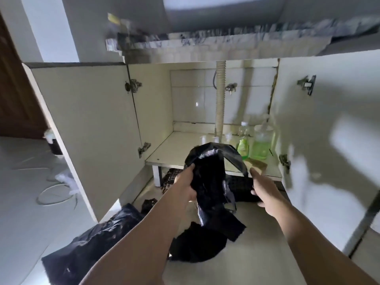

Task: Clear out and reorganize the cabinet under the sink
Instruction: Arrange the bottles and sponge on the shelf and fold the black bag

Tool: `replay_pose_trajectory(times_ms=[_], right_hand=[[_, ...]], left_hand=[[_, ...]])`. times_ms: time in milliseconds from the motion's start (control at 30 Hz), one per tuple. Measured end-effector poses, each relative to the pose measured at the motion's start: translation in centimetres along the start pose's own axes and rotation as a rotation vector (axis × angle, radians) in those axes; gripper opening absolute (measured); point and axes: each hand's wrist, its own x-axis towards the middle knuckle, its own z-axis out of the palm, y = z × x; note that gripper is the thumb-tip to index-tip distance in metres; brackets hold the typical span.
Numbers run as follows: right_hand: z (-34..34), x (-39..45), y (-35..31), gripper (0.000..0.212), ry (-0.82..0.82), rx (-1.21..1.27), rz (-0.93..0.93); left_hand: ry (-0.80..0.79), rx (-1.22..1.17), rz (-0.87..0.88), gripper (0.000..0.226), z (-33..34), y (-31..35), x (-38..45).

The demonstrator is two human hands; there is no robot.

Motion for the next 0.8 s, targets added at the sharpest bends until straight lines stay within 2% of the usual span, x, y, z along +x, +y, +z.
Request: replay_pose_trajectory(times_ms=[67, 100, 200, 267, 333, 400, 467, 600, 667, 800], right_hand=[[-1.3, -0.4, 1.2, 0.019, -0.11, -0.087, 0.092], [-1.8, -0.8, 1.7, 0.011, -0.177, -0.169, 0.071], [-1.4, -2.8, 1.0, 0.018, -0.3, -0.318, -0.134], [-0.1, -3.2, -0.2, 0.032, -0.301, -0.415, -0.268], [1.3, -3.5, -1.4, 0.035, -0.318, -0.528, -0.368], [2.6, -3.2, -1.7, 0.037, -0.294, -0.65, -0.487], [3.4, -2.6, -1.3, 0.033, -0.23, -0.659, -0.534], [3.3, -1.2, -0.3, 0.037, 0.074, -0.885, -0.441], [2.7, -1.6, -0.3, 0.028, 0.118, -0.956, -0.473], [1.0, -1.7, -0.3, 0.016, 0.167, -0.73, -0.598]], left_hand=[[0.004, 0.013, -0.034, 0.037, 0.5, -0.1, 0.5], [-0.003, 0.036, -0.046, 0.038, 0.8, -0.2, 0.6], [-0.06, 0.132, -0.093, 0.034, 1.5, -0.6, 1.2], [-0.078, 0.203, -0.09, 0.028, 1.3, -0.4, 2.2], [-0.094, 0.223, -0.102, 0.027, 0.8, 0.2, 2.2], [-0.1, 0.237, -0.115, 0.026, 0.2, 0.9, 1.5], [-0.157, 0.248, -0.122, 0.031, -0.2, 1.1, 1.2], [-0.251, 0.259, -0.106, 0.041, 0.0, 1.6, -1.2], [-0.232, 0.242, -0.071, 0.037, 0.0, 2.0, -2.0], [-0.205, 0.176, -0.042, 0.035, -0.6, 2.5, -2.6]])
